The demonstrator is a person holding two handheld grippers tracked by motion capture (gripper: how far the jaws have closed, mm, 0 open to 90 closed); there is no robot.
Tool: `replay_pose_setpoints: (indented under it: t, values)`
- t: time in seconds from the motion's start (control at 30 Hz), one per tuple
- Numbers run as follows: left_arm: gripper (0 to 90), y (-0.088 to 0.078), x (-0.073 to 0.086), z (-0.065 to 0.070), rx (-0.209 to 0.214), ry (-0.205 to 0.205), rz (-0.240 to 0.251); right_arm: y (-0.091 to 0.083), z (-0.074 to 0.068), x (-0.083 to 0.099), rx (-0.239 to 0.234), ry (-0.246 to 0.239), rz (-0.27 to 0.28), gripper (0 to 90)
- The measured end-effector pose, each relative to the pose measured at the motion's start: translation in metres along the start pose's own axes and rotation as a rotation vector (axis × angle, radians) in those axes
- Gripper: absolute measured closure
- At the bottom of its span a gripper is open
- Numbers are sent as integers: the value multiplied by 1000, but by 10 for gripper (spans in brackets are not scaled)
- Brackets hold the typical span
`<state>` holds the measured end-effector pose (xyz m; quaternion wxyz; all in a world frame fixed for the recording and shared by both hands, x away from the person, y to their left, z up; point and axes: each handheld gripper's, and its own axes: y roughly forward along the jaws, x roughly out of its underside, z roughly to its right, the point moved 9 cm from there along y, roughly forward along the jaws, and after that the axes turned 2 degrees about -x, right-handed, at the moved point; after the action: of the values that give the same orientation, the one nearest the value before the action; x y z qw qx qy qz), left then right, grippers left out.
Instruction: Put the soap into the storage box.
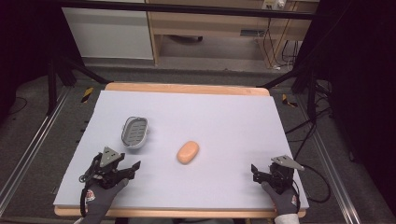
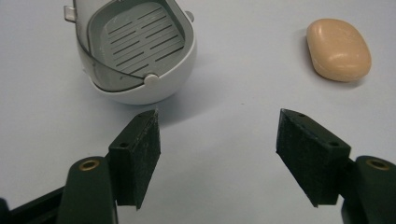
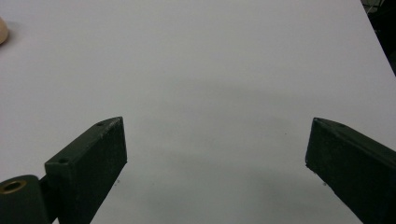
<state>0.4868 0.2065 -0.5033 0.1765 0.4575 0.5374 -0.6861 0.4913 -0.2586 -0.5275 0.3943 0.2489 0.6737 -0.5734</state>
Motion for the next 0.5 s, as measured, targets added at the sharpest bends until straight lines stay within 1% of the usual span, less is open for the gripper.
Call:
replay_pose_setpoints:
  t: [0.1,0.13,0.27,0.37,0.4,0.43,0.47,0.5]
  values:
    - [292,1,-3,2,11,-1,2,0,-1,0,-2,-2,-2,56]
    - [291,2,-5,3,14,10,-1,1,-1,0,-2,-1,-3,56]
    - [283,5,-12,7,25,25,4,1,-1,0,-2,-2,-4,56]
    - [279,8,-18,12,37,40,4,0,-1,-1,-2,-5,-2,55]
    - [276,9,-23,17,45,49,6,0,-2,-1,-2,-1,-3,55]
    - [274,9,-23,17,45,49,6,0,-1,-1,-1,-2,-3,55]
    - [273,10,-28,21,51,55,11,0,-1,-1,0,-3,-2,55]
    - [271,10,-28,21,51,55,11,0,-1,-1,0,-3,-2,55]
